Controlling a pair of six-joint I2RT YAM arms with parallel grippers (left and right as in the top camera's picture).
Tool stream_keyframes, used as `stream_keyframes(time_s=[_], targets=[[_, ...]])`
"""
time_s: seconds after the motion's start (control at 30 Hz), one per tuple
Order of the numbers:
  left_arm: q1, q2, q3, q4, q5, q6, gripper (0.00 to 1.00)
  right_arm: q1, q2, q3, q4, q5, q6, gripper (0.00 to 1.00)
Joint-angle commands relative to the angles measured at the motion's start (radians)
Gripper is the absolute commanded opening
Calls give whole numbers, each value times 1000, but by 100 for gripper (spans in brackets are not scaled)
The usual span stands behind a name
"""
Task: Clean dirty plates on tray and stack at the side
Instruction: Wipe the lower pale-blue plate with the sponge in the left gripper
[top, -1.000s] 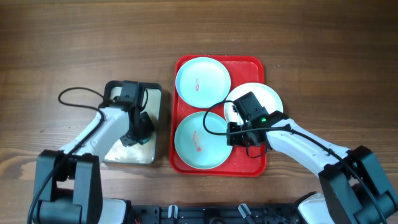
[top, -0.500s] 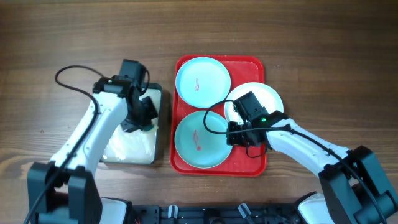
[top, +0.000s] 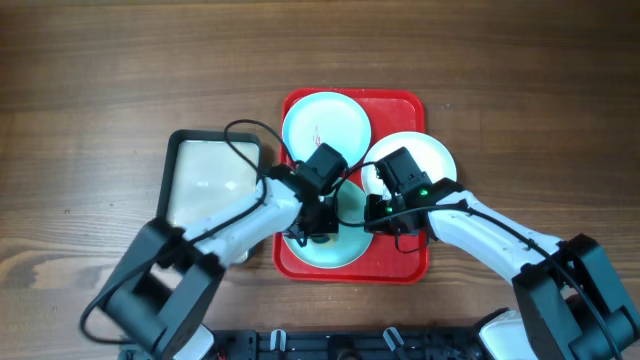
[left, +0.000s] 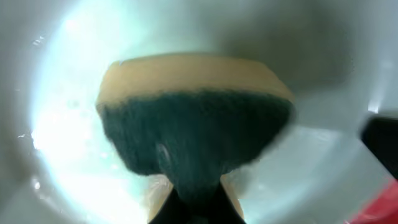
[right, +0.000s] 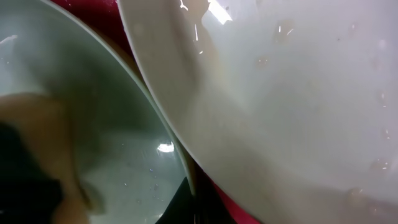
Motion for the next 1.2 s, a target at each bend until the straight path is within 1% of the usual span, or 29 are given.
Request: stream_keyframes(time_s=[0.0,0.07,0.13,0.23,0.33,0.37,0.43,0.53,0.63,0.7,0.77,0.87,0.9,0.93,1.0,1.07,1.17], targets=[[35,56,-7,-14,-117,34,4,1,8,2,1,54,14,5],[71,77,-7,-36,-214,35,4,1,8,2,2,54,14,4],[110,87,-7,-60,-257,35,4,1,8,2,1,54,14,4],[160,85,3,-102,-259,23,4,1,8,2,0,54,14,4],[169,85,22,-114,-246,43,4,1,8,2,0,54,14,4],[164,85,27,-108,-220,66,4,1,8,2,0,54,14,4],[145,85,28,-42,-59,137,4,1,8,2,0,54,14,4],[104,96,27,58,170,136,4,1,8,2,0,54,14,4],[84,110,27,99,309,128,4,1,8,2,1,54,14,4],[80,128,27,119,362,128,4,1,8,2,1,54,14,4],[82,146,27,114,363,115,4,1,8,2,0,54,14,4],[95,155,29,53,359,103,4,1,8,2,0,54,14,4],[98,155,33,17,331,102,4,1,8,2,0,54,14,4],[103,155,38,-30,271,101,4,1,8,2,1,54,14,4],[116,153,58,-165,18,47,4,1,8,2,1,54,14,4],[130,153,79,-249,-169,-21,4,1,8,2,1,55,11,4],[166,153,90,-275,-314,-110,4,1,8,2,1,55,11,5]])
